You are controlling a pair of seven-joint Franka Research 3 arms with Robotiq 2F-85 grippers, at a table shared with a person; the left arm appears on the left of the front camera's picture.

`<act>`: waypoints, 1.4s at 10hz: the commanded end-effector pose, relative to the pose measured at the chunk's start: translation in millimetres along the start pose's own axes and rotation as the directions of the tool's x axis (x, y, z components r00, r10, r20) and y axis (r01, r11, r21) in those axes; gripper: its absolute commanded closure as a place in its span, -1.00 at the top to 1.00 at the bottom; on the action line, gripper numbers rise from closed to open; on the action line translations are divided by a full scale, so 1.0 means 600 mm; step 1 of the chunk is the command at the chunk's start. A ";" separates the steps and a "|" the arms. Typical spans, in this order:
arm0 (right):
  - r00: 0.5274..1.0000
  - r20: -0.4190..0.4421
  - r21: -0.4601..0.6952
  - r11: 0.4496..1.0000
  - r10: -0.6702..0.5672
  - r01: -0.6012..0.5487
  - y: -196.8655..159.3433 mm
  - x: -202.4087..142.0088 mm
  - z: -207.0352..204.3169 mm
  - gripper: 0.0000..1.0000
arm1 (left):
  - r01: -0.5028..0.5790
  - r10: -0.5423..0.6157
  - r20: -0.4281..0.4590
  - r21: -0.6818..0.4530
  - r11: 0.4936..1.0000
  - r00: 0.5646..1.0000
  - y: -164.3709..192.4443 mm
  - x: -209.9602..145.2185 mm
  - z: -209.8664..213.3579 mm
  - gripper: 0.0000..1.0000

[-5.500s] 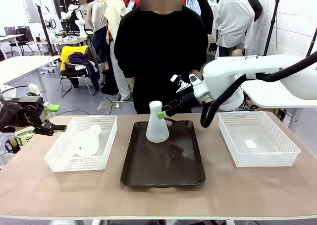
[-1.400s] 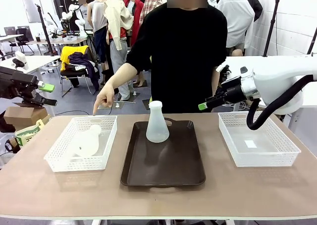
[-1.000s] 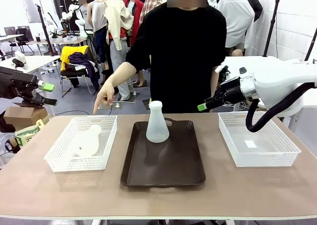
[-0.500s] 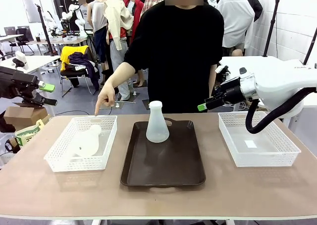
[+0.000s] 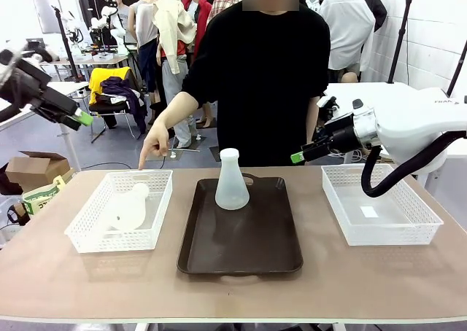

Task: Prepare the laboratory tools.
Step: Pick up the Big flask that the person points to.

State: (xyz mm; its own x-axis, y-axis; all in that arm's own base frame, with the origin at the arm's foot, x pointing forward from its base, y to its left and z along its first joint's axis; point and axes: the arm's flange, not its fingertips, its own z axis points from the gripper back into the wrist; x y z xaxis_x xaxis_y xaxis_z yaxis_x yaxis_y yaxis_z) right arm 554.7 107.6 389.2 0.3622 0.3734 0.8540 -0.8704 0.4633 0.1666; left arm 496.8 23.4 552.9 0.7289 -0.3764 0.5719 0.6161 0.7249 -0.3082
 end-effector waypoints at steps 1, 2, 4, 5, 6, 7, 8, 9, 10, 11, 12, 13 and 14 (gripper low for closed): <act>1.000 -0.013 0.000 1.000 -0.012 0.012 -0.003 0.005 0.001 1.00 | -0.034 0.068 -0.243 0.143 0.989 0.968 -0.008 0.027 -0.051 1.00; 1.000 -0.013 0.000 1.000 -0.012 0.012 -0.003 0.005 0.001 1.00 | -0.025 0.086 -0.297 0.202 0.979 0.951 -0.016 0.039 -0.076 1.00; 1.000 -0.013 0.000 1.000 -0.012 0.012 -0.003 0.005 0.001 1.00 | -0.020 0.111 -0.334 0.265 0.964 0.936 -0.024 0.055 -0.141 1.00; 1.000 -0.013 0.000 1.000 -0.012 0.012 -0.003 0.005 0.001 1.00 | -0.032 0.137 -0.327 0.308 0.951 0.935 -0.024 0.059 -0.180 1.00; 1.000 -0.013 0.000 1.000 -0.012 0.012 -0.003 0.005 0.001 1.00 | -0.037 0.157 -0.333 0.338 0.940 0.930 -0.025 0.056 -0.212 1.00; 1.000 -0.013 0.000 1.000 -0.012 0.012 -0.003 0.005 0.001 1.00 | -0.057 0.184 -0.322 0.367 0.929 0.929 -0.023 0.051 -0.244 1.00; 1.000 -0.013 0.000 1.000 -0.012 0.012 -0.003 0.005 0.001 1.00 | -0.095 0.226 -0.301 0.394 0.914 0.926 -0.022 0.049 -0.272 1.00; 1.000 -0.013 0.000 1.000 -0.012 0.012 -0.003 0.005 0.001 1.00 | -0.127 0.266 -0.285 0.427 0.895 0.921 -0.018 0.051 -0.304 1.00; 1.000 -0.013 0.000 1.000 -0.012 0.012 -0.003 0.005 0.001 1.00 | -0.142 0.291 -0.296 0.437 0.888 0.910 -0.017 0.053 -0.327 1.00; 1.000 -0.013 0.000 1.000 -0.012 0.012 -0.003 0.005 0.001 1.00 | -0.145 0.304 -0.317 0.439 0.887 0.899 -0.019 0.050 -0.344 1.00; 1.000 -0.013 0.000 1.000 -0.012 0.012 -0.003 0.005 0.001 1.00 | -0.136 0.308 -0.338 0.448 0.884 0.889 -0.017 0.047 -0.359 1.00; 1.000 -0.013 0.000 1.000 -0.012 0.012 -0.003 0.005 0.001 1.00 | -0.126 0.310 -0.345 0.466 0.876 0.886 -0.010 0.048 -0.378 1.00; 1.000 -0.013 0.000 1.000 -0.012 0.012 -0.003 0.005 0.001 1.00 | -0.123 0.309 -0.344 0.469 0.874 0.887 -0.005 0.049 -0.393 1.00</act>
State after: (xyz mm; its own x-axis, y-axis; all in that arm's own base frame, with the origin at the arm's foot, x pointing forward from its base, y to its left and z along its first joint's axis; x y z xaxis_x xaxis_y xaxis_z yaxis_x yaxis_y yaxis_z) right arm 555.5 107.0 388.9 0.3651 0.3670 0.8556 -0.8693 0.4632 0.1723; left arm 574.8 -119.5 389.8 0.9351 -0.3178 0.1568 0.3238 0.9460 -0.0136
